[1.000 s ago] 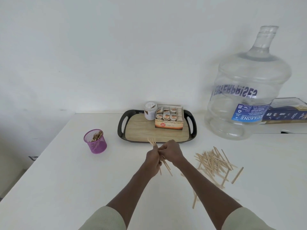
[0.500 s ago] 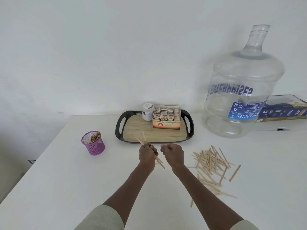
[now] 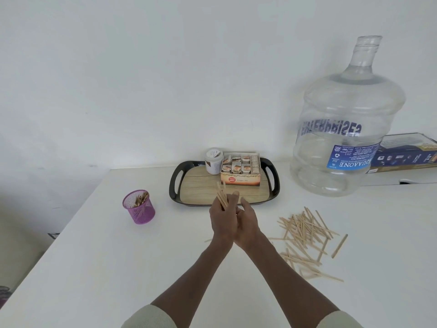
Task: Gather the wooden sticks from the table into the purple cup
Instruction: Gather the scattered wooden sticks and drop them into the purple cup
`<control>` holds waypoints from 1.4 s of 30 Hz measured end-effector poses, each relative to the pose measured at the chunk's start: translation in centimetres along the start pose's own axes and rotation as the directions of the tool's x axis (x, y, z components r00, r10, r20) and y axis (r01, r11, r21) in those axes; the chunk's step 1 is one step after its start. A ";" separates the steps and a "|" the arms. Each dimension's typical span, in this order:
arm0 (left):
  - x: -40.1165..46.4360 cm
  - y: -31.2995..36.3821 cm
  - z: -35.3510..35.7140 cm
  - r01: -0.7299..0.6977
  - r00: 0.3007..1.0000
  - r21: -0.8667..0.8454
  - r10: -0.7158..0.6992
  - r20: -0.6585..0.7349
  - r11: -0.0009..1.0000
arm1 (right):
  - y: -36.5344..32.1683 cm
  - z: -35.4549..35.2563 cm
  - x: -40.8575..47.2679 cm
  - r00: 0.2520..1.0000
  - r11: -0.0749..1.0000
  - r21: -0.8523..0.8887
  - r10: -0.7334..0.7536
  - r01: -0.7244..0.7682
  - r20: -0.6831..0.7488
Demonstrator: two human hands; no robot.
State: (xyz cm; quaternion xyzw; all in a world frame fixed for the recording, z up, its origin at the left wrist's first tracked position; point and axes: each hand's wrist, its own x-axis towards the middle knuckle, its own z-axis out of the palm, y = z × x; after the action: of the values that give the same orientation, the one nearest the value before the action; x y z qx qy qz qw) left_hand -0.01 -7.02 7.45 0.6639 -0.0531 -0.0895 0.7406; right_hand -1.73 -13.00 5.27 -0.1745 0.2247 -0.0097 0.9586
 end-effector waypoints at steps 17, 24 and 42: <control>0.2 0.9 -2.2 0.166 0.984 -0.104 -0.172 -0.055 0.981 | 2.5 1.6 0.5 1.000 0.993 -0.115 -0.021 0.019 -0.022; 0.4 1.1 -3.4 0.256 0.956 -0.165 -0.274 -0.100 0.952 | 3.3 2.3 0.5 0.995 0.971 -0.237 -0.032 0.008 -0.095; 2.7 -0.1 -8.6 -0.066 0.991 0.282 0.096 -0.094 0.957 | 0.7 10.3 -1.1 0.838 -0.327 -0.862 -0.265 0.386 0.476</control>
State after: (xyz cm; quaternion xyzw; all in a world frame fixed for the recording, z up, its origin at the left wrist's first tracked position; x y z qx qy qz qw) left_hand 4.29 0.82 6.29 0.7626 -0.0525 -0.0150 0.6446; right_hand 1.73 -8.84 14.12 -0.8975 0.0502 -0.0967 0.4274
